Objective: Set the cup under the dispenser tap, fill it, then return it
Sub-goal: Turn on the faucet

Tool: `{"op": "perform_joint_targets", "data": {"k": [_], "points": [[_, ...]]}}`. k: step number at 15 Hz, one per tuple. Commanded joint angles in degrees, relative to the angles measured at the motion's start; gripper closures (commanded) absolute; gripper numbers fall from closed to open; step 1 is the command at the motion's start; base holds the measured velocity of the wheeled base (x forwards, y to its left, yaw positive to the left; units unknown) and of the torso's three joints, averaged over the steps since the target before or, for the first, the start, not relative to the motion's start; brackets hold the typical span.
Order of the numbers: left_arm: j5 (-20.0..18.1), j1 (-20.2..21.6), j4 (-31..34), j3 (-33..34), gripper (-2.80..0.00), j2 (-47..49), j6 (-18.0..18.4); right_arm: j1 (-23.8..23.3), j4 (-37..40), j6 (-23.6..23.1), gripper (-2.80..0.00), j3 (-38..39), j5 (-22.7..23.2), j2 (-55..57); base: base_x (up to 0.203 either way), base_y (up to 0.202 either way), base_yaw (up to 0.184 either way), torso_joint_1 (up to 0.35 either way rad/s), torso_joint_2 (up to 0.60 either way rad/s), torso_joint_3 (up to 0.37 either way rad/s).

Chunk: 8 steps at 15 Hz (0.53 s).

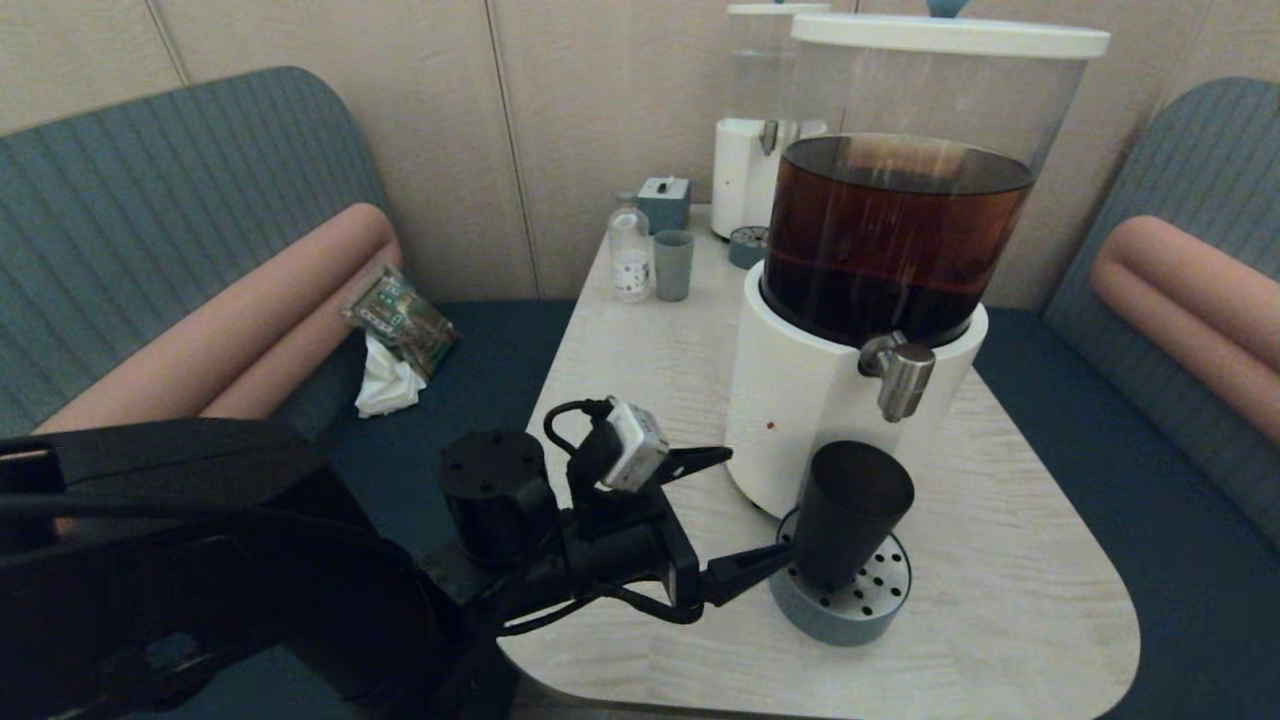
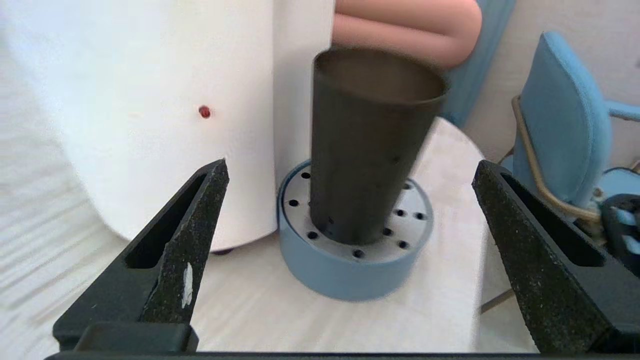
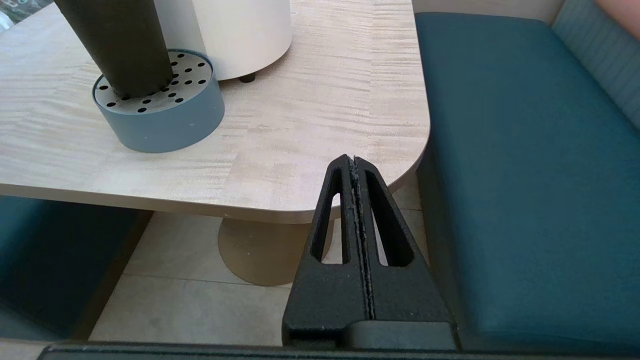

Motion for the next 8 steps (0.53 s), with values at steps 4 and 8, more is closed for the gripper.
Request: {"op": "perform_joint_targets", "data": {"k": [4,8], "points": [[1.34,1.14,-0.46,9.71,-2.8,-13.01,-0.28,0.01,0.02,0.01,0.0,0.01,0.01,0.07,0.0,0.0,0.0,0.0,0.0,0.0],[2.59,5.64,-1.54,18.53,-2.8,-20.26,-0.55,0.01,0.02,0.01,0.0,0.01,0.01,0.07,0.0,0.0,0.0,0.0,0.0,0.0]]}}
